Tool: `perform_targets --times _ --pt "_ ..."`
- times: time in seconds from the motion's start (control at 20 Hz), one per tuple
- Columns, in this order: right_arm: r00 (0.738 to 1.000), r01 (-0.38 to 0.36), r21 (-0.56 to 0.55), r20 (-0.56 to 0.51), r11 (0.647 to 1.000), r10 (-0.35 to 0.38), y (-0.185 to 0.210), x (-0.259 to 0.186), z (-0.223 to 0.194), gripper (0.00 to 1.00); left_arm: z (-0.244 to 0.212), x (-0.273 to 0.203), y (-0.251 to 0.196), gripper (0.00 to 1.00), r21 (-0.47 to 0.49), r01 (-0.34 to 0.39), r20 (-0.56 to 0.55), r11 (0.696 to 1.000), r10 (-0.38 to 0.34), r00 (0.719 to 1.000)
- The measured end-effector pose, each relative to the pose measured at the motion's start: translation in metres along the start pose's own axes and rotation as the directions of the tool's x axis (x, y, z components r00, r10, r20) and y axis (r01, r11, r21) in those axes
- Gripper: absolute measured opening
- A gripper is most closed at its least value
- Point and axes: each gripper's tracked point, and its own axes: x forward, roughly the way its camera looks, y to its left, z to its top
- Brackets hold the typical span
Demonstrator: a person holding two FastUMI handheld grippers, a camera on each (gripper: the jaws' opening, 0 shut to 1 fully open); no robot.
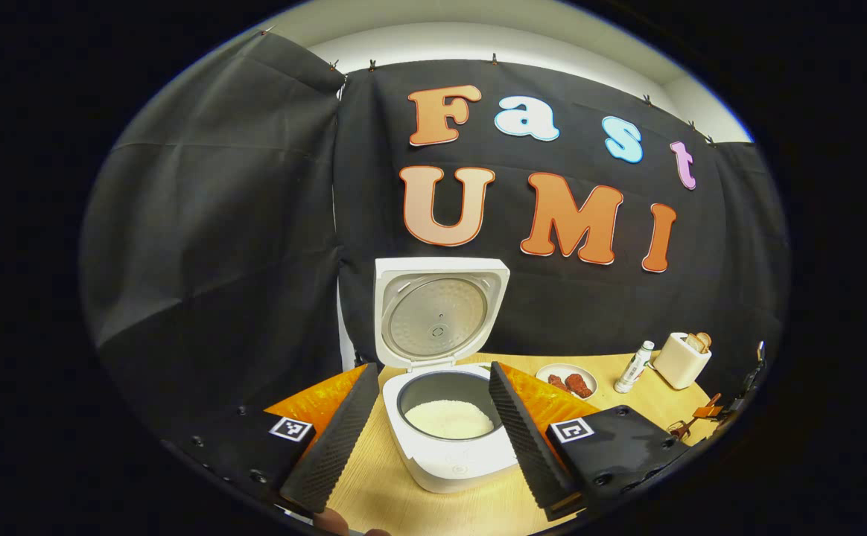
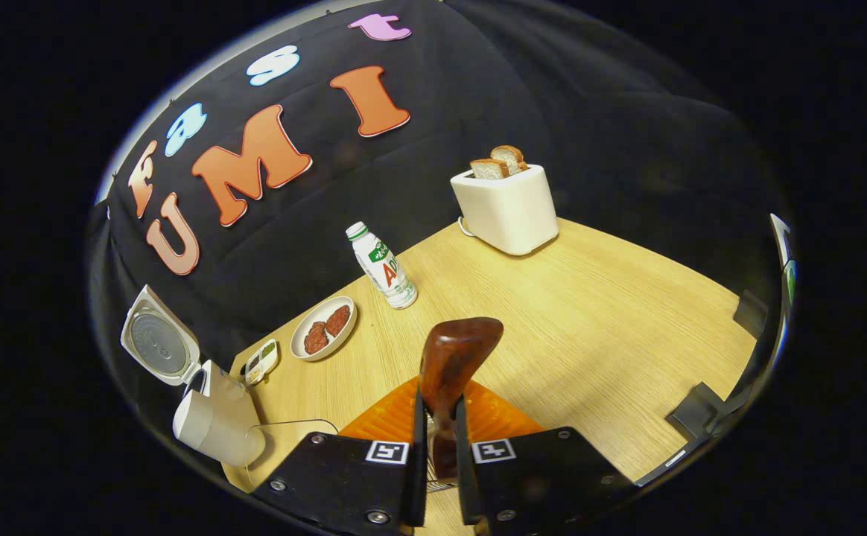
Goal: Close the left gripper, press the button to open the rice cooker; take a wooden spoon from the chopstick holder with the right hand, scoop a spoonful of rice and pour it into the rice cooker, then put the wooden spoon back into the chopstick holder.
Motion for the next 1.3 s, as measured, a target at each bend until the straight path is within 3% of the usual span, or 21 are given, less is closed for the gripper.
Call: perform_targets --times 0.05,0.1,0.15,0.2,0.25,0.3,0.7,0.9,1.1,1.3 --pt "1.0 0.011 0.001 -0.002 1.0 -0.011 -0.001 -0.002 0.001 0.19 0.003 0.002 -0.001 1.0 -0.01 0.006 0.002 1.0 -0.006 1.0" --pt "1.0 0.027 -0.003 -0.002 1.0 -0.027 -0.002 -0.001 0.004 0.32 0.006 0.004 -0.002 1.0 -0.019 0.01 0.005 1.0 -0.01 1.0" --pt "0.999 0.051 -0.016 0.003 0.999 -0.051 -0.006 -0.001 0.006 0.58 0.011 0.006 -0.002 1.0 -0.022 0.013 0.011 1.0 -0.013 1.0" --pt "0.998 0.069 -0.033 0.008 0.997 -0.068 -0.007 -0.001 0.007 0.68 0.015 0.008 -0.003 1.0 -0.021 0.018 0.013 1.0 -0.017 1.0" --pt "0.996 0.086 -0.049 0.013 0.995 -0.085 -0.009 -0.005 0.01 0.88 0.019 0.011 -0.004 1.0 -0.017 0.019 0.015 1.0 -0.019 1.0" --pt "0.994 0.109 -0.065 0.02 0.992 -0.107 -0.013 -0.008 0.012 0.92 0.026 0.016 -0.005 1.0 -0.013 0.021 0.023 1.0 -0.02 1.0" --pt "0.956 0.254 -0.129 0.185 0.959 -0.228 -0.027 -0.061 0.069 0.95 0.112 0.052 -0.009 1.0 -0.043 0.008 0.113 0.999 -0.003 0.994" --pt "0.935 0.286 -0.19 0.271 0.939 -0.23 -0.023 -0.101 0.106 0.95 0.158 0.074 -0.018 1.0 -0.003 0.02 0.133 1.0 -0.02 0.991" --pt "0.912 0.309 -0.206 0.341 0.928 -0.228 -0.017 -0.13 0.128 0.95 0.188 0.106 -0.041 1.0 0.012 0.074 0.077 0.997 -0.075 0.994" --pt "0.919 0.301 -0.269 0.339 0.915 -0.202 -0.008 -0.139 0.118 0.95 0.205 0.142 -0.073 1.0 -0.061 0.172 0.033 0.983 -0.17 0.985"
